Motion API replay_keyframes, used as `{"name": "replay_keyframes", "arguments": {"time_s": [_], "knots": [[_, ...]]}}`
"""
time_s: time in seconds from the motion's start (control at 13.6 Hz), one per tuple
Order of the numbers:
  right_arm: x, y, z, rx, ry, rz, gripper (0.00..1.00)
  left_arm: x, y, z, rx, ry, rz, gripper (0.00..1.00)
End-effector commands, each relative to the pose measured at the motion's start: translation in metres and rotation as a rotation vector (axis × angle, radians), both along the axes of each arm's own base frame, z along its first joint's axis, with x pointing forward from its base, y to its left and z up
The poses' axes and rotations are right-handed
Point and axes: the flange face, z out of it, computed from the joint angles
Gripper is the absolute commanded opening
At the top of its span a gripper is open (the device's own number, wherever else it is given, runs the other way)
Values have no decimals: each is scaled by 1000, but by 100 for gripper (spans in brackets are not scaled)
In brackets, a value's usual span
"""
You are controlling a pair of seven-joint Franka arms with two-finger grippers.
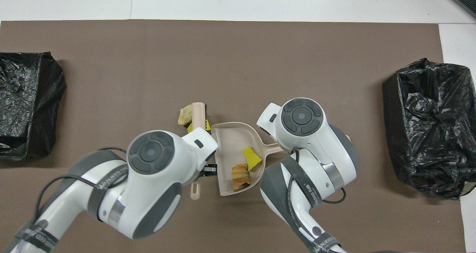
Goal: Sweep and dump trash in bin
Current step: 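Sweep the sponge and bread pieces into the dustpan with the left gripper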
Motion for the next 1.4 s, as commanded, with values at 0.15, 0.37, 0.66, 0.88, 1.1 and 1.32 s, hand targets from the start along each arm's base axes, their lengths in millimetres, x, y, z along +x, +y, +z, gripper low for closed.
{"name": "replay_keyframes", "arguments": {"time_s": [0.15, 0.37, 0.66, 0.88, 1.1, 1.32], "knots": [[-23, 19, 2, -24, 3, -160, 0, 83, 68, -32, 42, -108, -234, 0], [-30, 17, 5, -56, 19, -235, 0, 102, 106, -41, 31, -108, -385, 0], [-31, 16, 5, -63, 23, -250, 0, 59, 109, -58, 42, -16, -410, 0], [-31, 16, 5, -63, 23, -251, 0, 14, 86, -58, 70, 117, -447, 0], [-31, 14, 4, -64, 27, -247, 0, -42, 31, -53, 130, 151, -403, 0], [-29, 10, 3, -61, 34, -218, 0, -77, -27, -42, 134, 103, -334, 0]]}}
